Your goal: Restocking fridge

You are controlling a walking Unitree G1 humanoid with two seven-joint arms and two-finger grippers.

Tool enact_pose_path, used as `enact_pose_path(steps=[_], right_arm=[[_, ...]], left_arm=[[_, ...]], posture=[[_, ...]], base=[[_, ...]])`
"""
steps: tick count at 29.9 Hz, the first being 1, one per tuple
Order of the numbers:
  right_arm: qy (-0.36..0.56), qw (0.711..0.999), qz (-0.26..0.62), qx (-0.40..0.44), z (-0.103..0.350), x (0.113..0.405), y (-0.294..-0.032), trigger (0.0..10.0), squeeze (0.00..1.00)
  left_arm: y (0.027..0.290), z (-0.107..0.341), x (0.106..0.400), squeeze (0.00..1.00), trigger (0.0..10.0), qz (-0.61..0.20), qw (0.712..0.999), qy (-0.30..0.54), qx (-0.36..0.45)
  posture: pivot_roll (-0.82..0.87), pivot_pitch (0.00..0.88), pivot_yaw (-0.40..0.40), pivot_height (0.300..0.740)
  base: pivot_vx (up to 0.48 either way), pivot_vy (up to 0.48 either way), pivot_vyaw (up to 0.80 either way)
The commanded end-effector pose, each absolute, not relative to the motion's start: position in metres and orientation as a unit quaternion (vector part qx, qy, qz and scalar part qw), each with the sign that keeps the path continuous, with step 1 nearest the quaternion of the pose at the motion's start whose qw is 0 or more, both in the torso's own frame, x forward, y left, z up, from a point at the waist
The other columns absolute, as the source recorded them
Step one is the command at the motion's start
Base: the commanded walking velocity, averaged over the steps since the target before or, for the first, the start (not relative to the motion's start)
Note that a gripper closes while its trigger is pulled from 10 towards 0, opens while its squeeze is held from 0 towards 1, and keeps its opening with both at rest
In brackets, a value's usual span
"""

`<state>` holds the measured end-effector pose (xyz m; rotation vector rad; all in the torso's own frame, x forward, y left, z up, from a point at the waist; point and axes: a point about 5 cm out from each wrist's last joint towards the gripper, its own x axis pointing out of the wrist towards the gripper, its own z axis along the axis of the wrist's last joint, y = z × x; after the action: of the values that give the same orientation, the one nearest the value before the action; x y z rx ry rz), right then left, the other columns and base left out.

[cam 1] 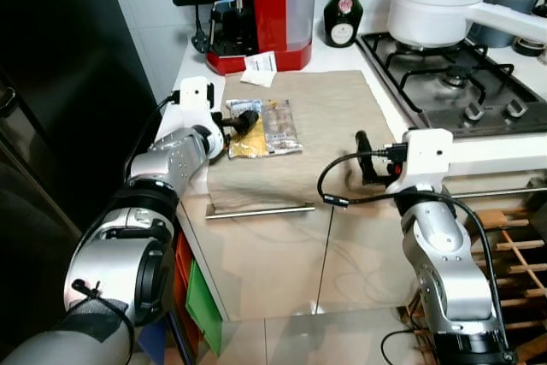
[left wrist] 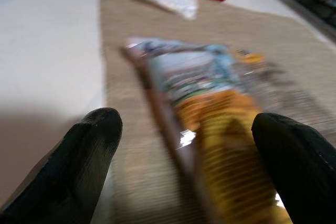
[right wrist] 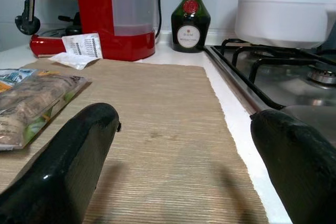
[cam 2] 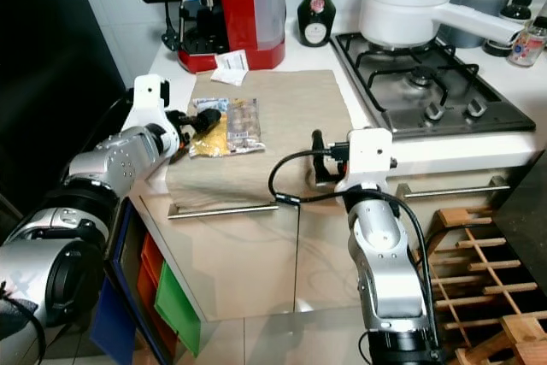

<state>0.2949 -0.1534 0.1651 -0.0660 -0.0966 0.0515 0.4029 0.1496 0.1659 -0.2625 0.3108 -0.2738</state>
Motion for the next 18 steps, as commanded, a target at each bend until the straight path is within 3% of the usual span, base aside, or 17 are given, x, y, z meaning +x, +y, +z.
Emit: enact_pose_path(steps=[1,7,18], right_arm=[[-0.047,0.998,0.023,-0.042,0.167,0.292,-0.152,10.0,0.0],[-0.035,0.998,0.016,-0.044,0.164,0.292,-0.155,10.0,0.0],[-0.029,0.998,0.024,-0.045,0.164,0.293,-0.152,10.0,0.0]], left_arm=[[0.155,0.175,0.406,0.0,10.0,-0.123,0.974,0.142,-0.125],[0.139,0.176,0.407,0.0,10.0,-0.15,0.963,0.139,-0.175],[0.124,0.164,0.404,0.0,10.0,-0.16,0.963,0.161,-0.143]], posture=[[-0.14,0.0,0.127,0.74],[-0.15,0.0,0.128,0.74],[-0.14,0.0,0.121,0.74]], base=[[0.0,0.0,0.0],[0.0,0.0,0.0],[0.0,0.0,0.0]])
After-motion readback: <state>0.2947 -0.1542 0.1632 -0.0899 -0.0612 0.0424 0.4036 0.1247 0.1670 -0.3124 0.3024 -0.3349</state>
